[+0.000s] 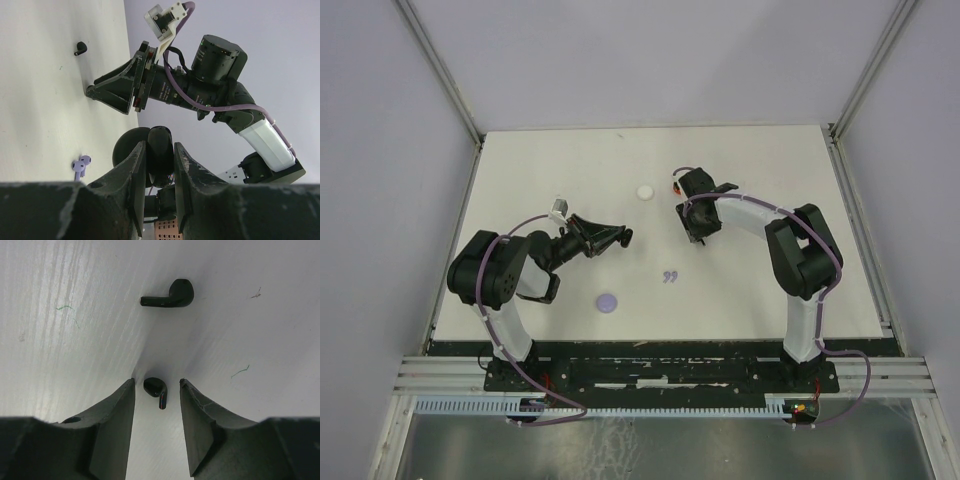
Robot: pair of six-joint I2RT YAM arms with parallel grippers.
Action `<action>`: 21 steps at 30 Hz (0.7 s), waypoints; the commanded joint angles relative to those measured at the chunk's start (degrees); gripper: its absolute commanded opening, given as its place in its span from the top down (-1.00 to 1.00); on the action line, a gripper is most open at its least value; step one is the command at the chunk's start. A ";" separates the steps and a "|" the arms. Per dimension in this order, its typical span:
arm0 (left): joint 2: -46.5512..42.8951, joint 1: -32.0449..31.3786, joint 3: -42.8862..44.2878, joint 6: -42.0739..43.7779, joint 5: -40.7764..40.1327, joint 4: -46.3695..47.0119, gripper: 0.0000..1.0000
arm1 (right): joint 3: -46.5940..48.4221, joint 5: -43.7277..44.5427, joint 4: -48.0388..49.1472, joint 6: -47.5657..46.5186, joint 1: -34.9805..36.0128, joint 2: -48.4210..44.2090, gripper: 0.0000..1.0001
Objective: Insert the wireless bluetooth earbuds into the charging case
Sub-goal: Pick up the earbud from the center of the board.
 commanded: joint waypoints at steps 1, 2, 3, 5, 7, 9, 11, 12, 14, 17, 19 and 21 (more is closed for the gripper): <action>-0.56 0.04 -0.14 -1.75 0.78 5.27 0.94 | 2.35 -0.47 0.28 -0.43 -0.46 0.26 0.04; -0.56 0.03 -0.14 -1.75 0.75 5.31 0.94 | 2.34 -0.47 0.22 -0.43 -0.50 0.30 0.05; -0.56 0.04 -0.15 -1.75 0.77 5.25 0.94 | 2.21 -0.63 0.19 -0.35 -0.59 0.30 0.07; -0.56 0.03 -0.19 -1.75 0.70 5.31 0.94 | 2.09 -0.78 0.26 -0.30 -0.76 0.30 0.09; -0.55 0.04 -0.14 -1.75 0.70 5.29 0.94 | 1.99 -1.11 0.26 -0.31 -0.98 0.39 0.13; -0.56 0.02 -0.14 -1.75 0.69 5.27 0.94 | 1.99 -1.30 0.26 -0.32 -1.11 0.54 0.15; -0.56 0.03 -0.14 -1.75 0.69 5.27 0.94 | 1.91 -1.62 0.22 -0.30 -1.23 0.64 0.18; -0.56 0.02 -0.14 -1.71 0.73 5.25 0.94 | 1.89 -1.74 0.19 -0.23 -1.27 0.65 0.19; -0.48 0.03 -0.19 -1.75 0.69 5.28 0.94 | 1.79 -2.01 0.13 -0.33 -1.29 0.72 0.20; -0.49 0.03 -0.15 -1.74 0.70 5.32 0.94 | 1.77 -2.40 0.04 -0.34 -1.32 0.91 0.24; -0.51 0.04 -0.14 -1.75 0.69 5.27 0.94 | 1.81 -2.48 -0.08 -0.32 -1.40 0.96 0.26; -0.51 -0.01 -0.17 -1.68 0.69 5.32 0.94 | 1.79 -2.75 -0.19 -0.26 -1.44 1.08 0.29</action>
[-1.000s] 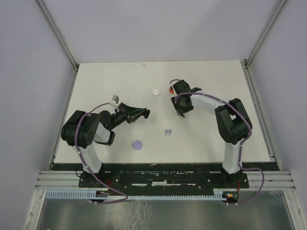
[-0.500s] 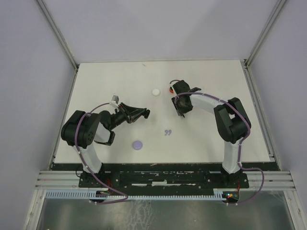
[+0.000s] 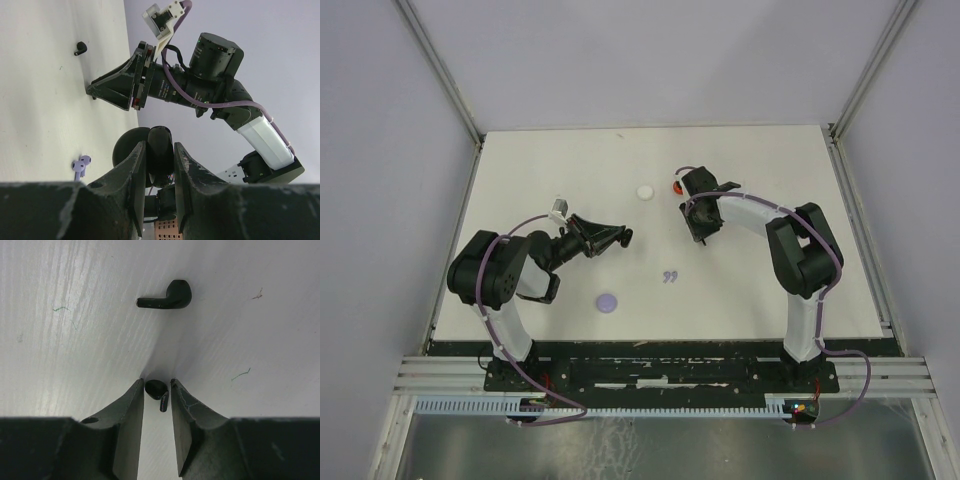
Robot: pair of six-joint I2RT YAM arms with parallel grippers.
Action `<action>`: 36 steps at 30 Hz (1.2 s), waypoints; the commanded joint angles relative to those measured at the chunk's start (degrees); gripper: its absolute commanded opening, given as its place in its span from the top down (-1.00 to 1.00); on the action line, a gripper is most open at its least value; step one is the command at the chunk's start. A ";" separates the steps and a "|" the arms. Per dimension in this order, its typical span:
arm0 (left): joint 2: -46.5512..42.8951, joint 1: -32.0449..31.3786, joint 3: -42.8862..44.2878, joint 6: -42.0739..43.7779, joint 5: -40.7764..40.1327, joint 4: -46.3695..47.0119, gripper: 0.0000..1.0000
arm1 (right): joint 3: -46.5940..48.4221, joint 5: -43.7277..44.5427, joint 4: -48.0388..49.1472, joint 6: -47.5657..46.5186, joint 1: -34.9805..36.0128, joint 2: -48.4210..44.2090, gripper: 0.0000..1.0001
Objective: Insert the wireless bluetooth earbuds into the charging case
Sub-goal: Pick up the earbud from the center of the board.
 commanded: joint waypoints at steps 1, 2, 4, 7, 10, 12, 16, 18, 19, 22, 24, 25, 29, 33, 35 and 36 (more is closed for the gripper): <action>-0.47 0.02 -0.17 -1.67 0.69 5.30 0.94 | 1.69 -0.78 -0.26 -0.24 -0.32 0.80 0.30; -0.46 0.03 -0.08 -1.72 0.69 5.23 0.94 | 1.72 -0.88 -0.31 -0.22 -0.37 0.83 0.31; -0.47 0.04 -0.15 -1.67 0.69 5.27 0.94 | 1.80 -0.99 -0.35 -0.23 -0.44 0.91 0.33; -0.39 0.04 -0.06 -1.67 0.68 5.26 0.94 | 1.90 -0.99 -0.53 -0.19 -0.39 1.01 0.40; -0.30 0.02 0.03 -1.75 0.77 5.23 0.94 | 2.32 -0.78 -0.94 -0.18 -0.44 1.12 0.46; -0.29 0.04 -0.03 -1.75 0.78 5.23 0.94 | 2.77 -0.69 -1.33 -0.29 -0.50 1.34 0.57; -0.37 0.04 0.12 -1.75 0.57 4.75 0.94 | 1.69 -0.36 1.01 -0.06 -0.45 -0.89 0.72; -0.51 -0.04 0.12 -2.01 0.30 4.26 0.94 | -1.43 -0.93 6.04 0.17 -0.45 -4.69 0.76; -0.60 -0.09 0.06 -2.16 0.11 3.94 0.94 | -3.51 -1.40 9.21 0.29 -0.50 -7.03 0.78; -0.59 -0.37 0.40 -3.30 -0.72 3.50 0.94 | -10.44 -3.94 19.62 0.67 -0.36 -15.02 0.84; -0.33 -0.81 0.87 -4.61 -1.28 3.33 0.94 | -16.04 -6.51 27.93 1.00 -0.12 -21.03 0.86; -0.13 -1.12 1.27 -5.18 -1.51 3.34 0.94 | -18.82 -7.56 31.72 1.21 -0.01 -24.15 0.87; 0.92 -2.78 3.03 -7.48 -2.67 3.26 0.94 | -29.31 -9.57 46.95 1.58 1.46 -35.32 0.88; 2.03 -4.47 5.20 -10.24 -3.83 3.54 0.94 | -36.59 -11.54 61.14 -0.71 3.65 -41.06 0.92; 2.40 -5.38 6.11 -11.60 -4.40 3.71 0.94 | -40.73 -12.46 69.48 -2.71 5.01 -42.60 0.93; 2.59 -5.67 6.54 -12.31 -4.76 3.77 0.94 | -42.35 -12.97 73.59 -3.77 5.68 -42.88 0.94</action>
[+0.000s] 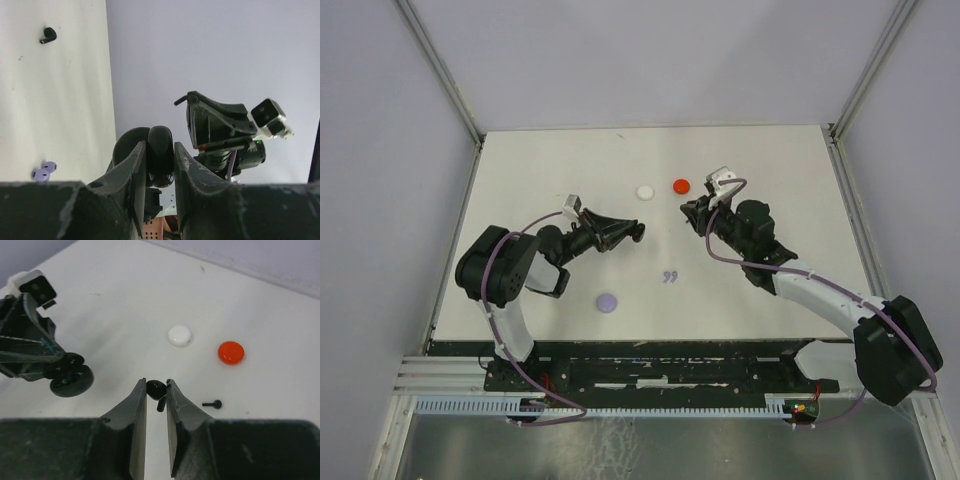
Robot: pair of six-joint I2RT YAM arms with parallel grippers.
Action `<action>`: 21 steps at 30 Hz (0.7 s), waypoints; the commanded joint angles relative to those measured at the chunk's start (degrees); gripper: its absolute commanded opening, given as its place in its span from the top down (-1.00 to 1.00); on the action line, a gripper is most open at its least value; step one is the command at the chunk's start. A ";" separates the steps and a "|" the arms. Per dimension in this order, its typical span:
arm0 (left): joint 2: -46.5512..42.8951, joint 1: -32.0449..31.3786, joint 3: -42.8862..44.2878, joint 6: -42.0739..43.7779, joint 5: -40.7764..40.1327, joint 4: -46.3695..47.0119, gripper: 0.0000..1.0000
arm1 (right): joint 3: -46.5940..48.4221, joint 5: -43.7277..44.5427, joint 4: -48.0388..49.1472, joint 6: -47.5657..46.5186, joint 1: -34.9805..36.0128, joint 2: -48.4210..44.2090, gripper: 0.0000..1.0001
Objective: Insert the wireless bluetooth earbuds into the charging case
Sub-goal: Pick up the earbud from the center of the board, then place the earbud in the charging case.
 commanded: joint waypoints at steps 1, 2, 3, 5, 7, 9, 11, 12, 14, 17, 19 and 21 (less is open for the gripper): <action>0.83 -1.58 2.78 -5.27 -2.03 3.94 0.94 | -6.99 -3.64 24.34 -4.16 2.70 -1.98 0.94; 0.93 -1.75 3.06 -5.34 -2.29 4.01 0.94 | -7.89 -4.57 26.78 -5.19 3.30 -1.93 0.95; 0.93 -1.91 3.23 -5.35 -2.52 3.91 0.94 | -8.98 -5.68 29.75 -6.62 4.06 -1.60 0.96; 0.95 -2.33 3.67 -7.50 -2.79 3.90 0.94 | -11.41 -5.75 36.87 -9.85 5.89 -0.35 0.97; 1.05 -2.78 4.09 -8.23 -2.84 3.86 0.94 | -13.11 -7.12 42.86 -12.40 7.06 1.53 0.97; 1.03 -3.24 4.48 -8.71 -2.66 3.93 0.94 | -14.16 -7.90 47.81 -14.07 8.04 3.88 0.97; 1.03 -3.75 4.60 -8.96 -2.40 3.94 0.94 | -14.48 -9.33 51.28 -14.49 8.60 6.14 0.97; 1.03 -3.91 4.62 -8.97 -2.22 3.95 0.94 | -14.53 -9.77 52.21 -14.50 8.87 6.90 0.97; 1.01 -4.24 4.83 -8.83 -1.64 3.92 0.94 | -14.32 -10.00 52.99 -14.57 9.48 7.64 0.97; 0.95 -4.68 4.88 -8.62 -0.93 3.45 0.94 | -14.23 -10.36 53.41 -15.25 9.98 8.21 0.97; 0.86 -4.99 4.89 -8.24 -0.60 2.87 0.94 | -14.23 -10.51 53.25 -15.46 10.08 8.21 0.97; 0.86 -5.25 4.94 -7.89 -0.52 2.41 0.94 | -14.02 -10.74 52.36 -15.73 10.05 8.11 0.97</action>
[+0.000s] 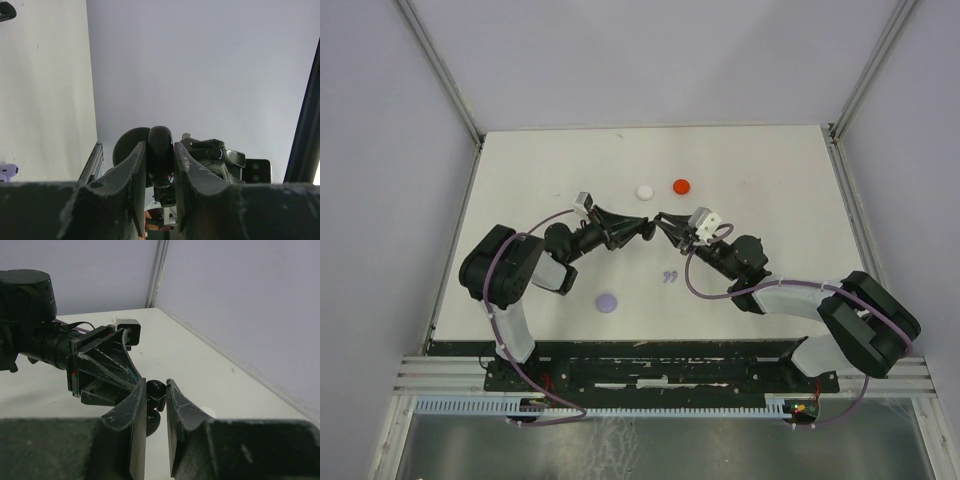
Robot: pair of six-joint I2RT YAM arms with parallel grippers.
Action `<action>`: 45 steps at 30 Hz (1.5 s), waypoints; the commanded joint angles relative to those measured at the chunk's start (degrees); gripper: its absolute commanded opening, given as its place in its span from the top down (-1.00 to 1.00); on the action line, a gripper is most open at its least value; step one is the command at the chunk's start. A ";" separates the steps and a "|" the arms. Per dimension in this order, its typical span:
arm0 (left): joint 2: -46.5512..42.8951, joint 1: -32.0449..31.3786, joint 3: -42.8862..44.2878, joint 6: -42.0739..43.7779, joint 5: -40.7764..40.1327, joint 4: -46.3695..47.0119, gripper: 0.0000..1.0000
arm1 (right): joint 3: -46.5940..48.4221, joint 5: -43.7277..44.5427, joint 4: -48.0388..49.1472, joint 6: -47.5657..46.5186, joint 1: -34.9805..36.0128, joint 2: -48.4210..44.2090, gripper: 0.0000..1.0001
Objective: Insert the wireless bluetooth earbuds into the charging case
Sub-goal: Place the earbud in the charging case.
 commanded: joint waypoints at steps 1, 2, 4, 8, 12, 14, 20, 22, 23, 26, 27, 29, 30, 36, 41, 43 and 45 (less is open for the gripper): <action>0.68 -0.80 1.65 -0.86 1.12 2.27 0.94 | 0.57 -1.88 4.30 -1.35 0.34 -0.11 0.97; 0.71 -0.91 1.86 -0.84 1.20 2.19 0.94 | 0.67 -2.02 3.90 -1.34 0.36 -0.08 0.97; 0.64 -1.10 2.28 -0.67 1.49 1.87 0.94 | 0.80 -2.29 3.40 -1.37 0.37 0.05 0.97; -0.35 -1.33 3.32 0.62 1.95 -0.30 0.94 | 1.13 -2.73 2.10 -1.37 0.39 0.40 0.97; -2.44 -1.41 3.82 3.46 2.01 -4.07 0.94 | 1.21 -3.18 1.90 -0.87 0.35 1.08 0.97; -3.26 -1.42 4.05 4.24 1.96 -5.47 0.94 | 1.29 -3.23 1.92 -0.59 0.35 1.41 0.97; -4.94 -1.53 4.65 5.89 2.09 -7.78 0.94 | 1.36 -3.31 1.72 -0.08 0.39 2.07 0.97; -5.34 -1.55 4.87 6.37 2.18 -8.43 0.94 | 1.30 -3.24 1.66 -0.06 0.41 2.25 0.97; -5.52 -1.55 4.91 6.55 2.20 -8.74 0.94 | 1.36 -3.23 1.64 -0.05 0.37 2.30 0.97; -5.97 -1.62 4.84 6.86 2.46 -8.92 0.94 | 1.43 -2.99 1.13 -0.14 0.37 2.33 0.97; -6.01 -1.66 4.84 6.97 2.52 -9.05 0.94 | 1.52 -2.84 1.02 -0.18 0.41 2.40 0.97; -6.23 -1.73 4.69 7.27 2.68 -9.02 0.94 | 1.56 -2.77 0.93 -0.14 0.37 2.38 0.97; -6.30 -1.79 4.67 7.38 2.70 -9.06 0.94 | 1.56 -2.78 0.89 -0.07 0.34 2.36 0.97; -6.90 -1.97 4.30 7.68 2.87 -8.58 0.94 | 1.71 -2.72 0.35 -0.14 0.34 2.44 0.97; -7.48 -1.96 4.15 7.69 2.86 -8.39 0.94 | 1.65 -2.45 0.05 -0.18 0.39 2.50 0.97; -7.70 -1.94 4.08 7.69 2.88 -8.27 0.94 | 1.58 -2.37 0.02 -0.22 0.35 2.57 0.97; -7.83 -1.94 3.97 7.69 2.90 -8.36 0.94 | 1.49 -2.22 0.08 -0.23 0.35 2.55 0.97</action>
